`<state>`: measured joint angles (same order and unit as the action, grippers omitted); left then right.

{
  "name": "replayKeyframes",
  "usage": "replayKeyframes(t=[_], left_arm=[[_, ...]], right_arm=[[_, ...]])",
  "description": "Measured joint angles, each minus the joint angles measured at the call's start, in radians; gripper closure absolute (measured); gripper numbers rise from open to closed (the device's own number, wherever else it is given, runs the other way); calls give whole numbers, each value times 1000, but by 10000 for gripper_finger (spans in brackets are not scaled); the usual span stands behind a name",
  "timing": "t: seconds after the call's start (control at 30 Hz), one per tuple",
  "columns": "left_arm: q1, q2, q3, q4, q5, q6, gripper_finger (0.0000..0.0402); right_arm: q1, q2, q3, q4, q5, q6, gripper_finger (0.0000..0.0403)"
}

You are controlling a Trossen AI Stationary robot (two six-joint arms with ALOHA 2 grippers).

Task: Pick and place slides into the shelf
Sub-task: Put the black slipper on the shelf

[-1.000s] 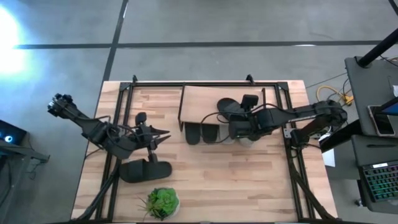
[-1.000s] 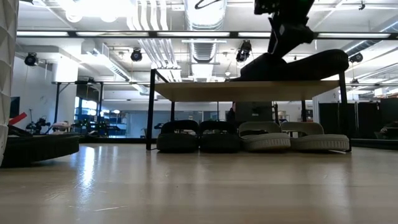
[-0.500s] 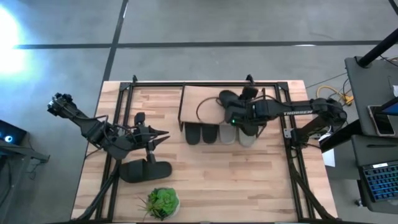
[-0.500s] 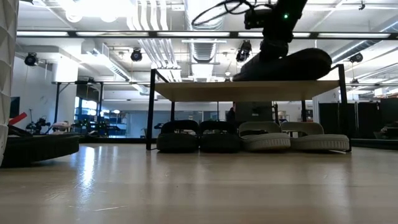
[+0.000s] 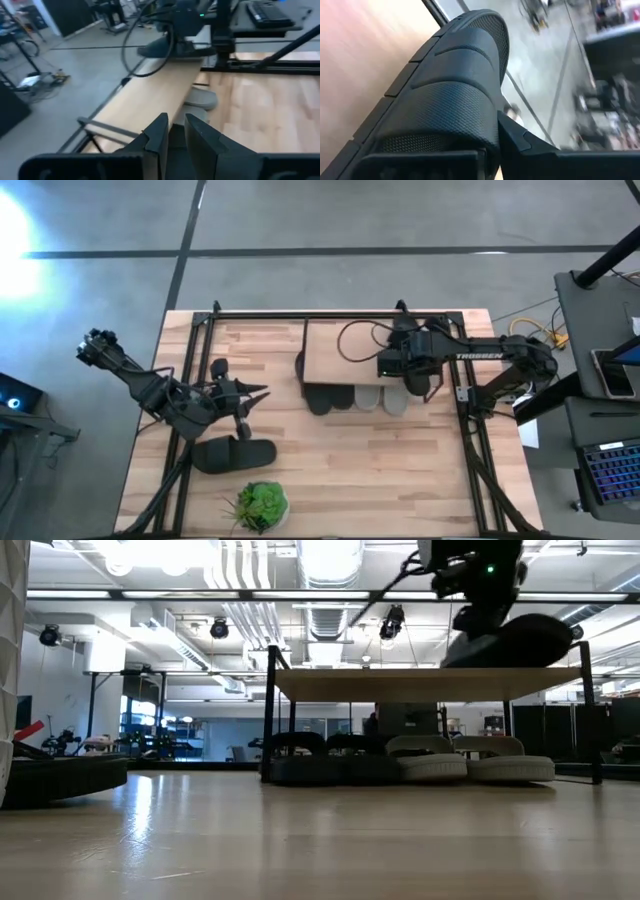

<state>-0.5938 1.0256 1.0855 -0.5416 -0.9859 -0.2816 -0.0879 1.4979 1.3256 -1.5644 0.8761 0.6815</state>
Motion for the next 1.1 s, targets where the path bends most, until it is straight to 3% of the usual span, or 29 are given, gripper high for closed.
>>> replayKeyframes(t=[0.37,0.67,0.97,1.1], left_arm=[[-1,-15,-4,-29,-42,1,352],[-25,-15,-5,-32,-40,0,352],[-53,-15,-5,-33,-39,-2,352],[-60,-15,-5,-33,-40,-2,352]], right_arm=[[13,28,18,1,-49,6,381],[-9,60,35,64,-41,26,308],[-31,57,64,74,-232,11,240],[-8,55,82,43,-229,2,224]])
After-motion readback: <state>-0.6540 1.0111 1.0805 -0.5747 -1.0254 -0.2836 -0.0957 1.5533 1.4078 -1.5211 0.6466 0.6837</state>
